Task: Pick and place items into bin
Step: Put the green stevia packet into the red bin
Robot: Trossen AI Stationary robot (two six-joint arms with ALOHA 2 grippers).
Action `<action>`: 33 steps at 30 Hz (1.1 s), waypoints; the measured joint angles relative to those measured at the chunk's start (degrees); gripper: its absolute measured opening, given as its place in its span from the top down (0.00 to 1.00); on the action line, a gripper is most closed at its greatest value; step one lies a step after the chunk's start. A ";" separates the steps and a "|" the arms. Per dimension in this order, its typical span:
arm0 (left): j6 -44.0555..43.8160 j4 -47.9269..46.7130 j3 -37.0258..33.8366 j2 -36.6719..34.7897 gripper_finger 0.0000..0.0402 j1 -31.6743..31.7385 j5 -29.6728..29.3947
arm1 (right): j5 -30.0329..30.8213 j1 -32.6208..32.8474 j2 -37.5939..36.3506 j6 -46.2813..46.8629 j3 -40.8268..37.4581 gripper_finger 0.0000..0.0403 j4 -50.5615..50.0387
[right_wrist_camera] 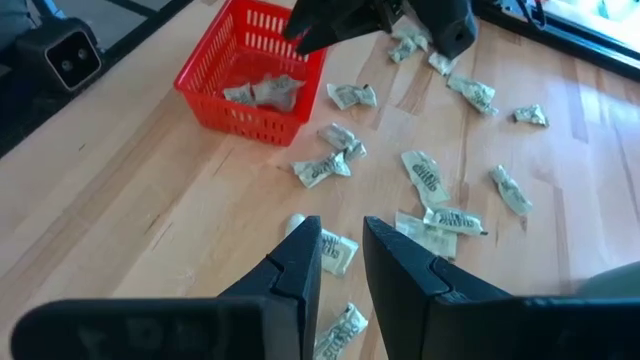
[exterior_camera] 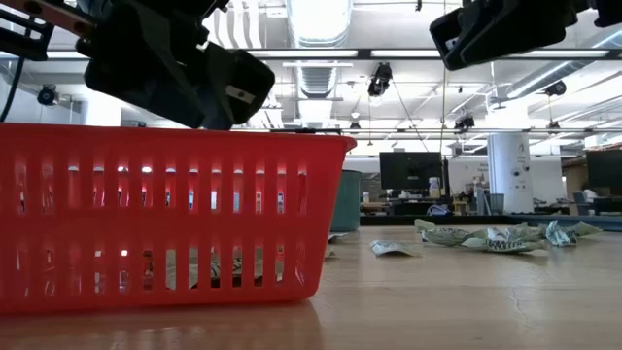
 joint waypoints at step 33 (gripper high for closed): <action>-4.55 -9.37 -0.37 -15.87 0.63 0.00 -26.30 | 10.57 -27.66 0.12 12.97 -9.79 0.69 1.70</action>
